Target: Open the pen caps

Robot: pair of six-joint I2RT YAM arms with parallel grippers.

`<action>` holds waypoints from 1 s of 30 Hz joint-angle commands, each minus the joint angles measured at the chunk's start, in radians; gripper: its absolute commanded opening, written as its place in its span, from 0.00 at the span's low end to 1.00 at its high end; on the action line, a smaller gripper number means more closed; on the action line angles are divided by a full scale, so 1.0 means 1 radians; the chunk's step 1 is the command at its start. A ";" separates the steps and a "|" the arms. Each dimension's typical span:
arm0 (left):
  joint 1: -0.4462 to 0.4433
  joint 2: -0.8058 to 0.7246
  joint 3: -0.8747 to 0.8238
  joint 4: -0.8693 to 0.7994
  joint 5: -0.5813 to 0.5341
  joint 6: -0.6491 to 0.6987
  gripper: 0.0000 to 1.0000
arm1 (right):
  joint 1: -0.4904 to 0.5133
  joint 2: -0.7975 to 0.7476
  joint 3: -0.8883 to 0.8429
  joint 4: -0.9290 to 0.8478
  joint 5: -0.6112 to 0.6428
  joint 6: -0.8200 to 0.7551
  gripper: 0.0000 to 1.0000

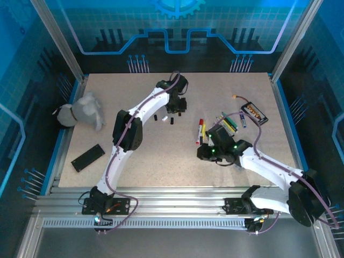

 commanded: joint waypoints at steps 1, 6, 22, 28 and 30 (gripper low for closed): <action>-0.015 -0.068 -0.067 -0.010 -0.028 0.041 0.00 | -0.071 0.065 0.054 -0.111 0.070 -0.110 0.00; -0.026 -0.079 -0.144 0.003 -0.036 0.045 0.00 | -0.141 0.187 0.114 -0.125 0.061 -0.184 0.00; -0.024 -0.024 -0.062 -0.057 -0.082 0.061 0.33 | -0.190 0.534 0.365 -0.253 0.222 -0.226 0.04; -0.023 -0.030 -0.026 -0.070 -0.084 0.065 0.40 | -0.201 0.606 0.432 -0.299 0.288 -0.231 0.22; -0.021 -0.036 -0.022 -0.071 -0.082 0.064 0.41 | -0.204 0.616 0.456 -0.316 0.309 -0.228 0.26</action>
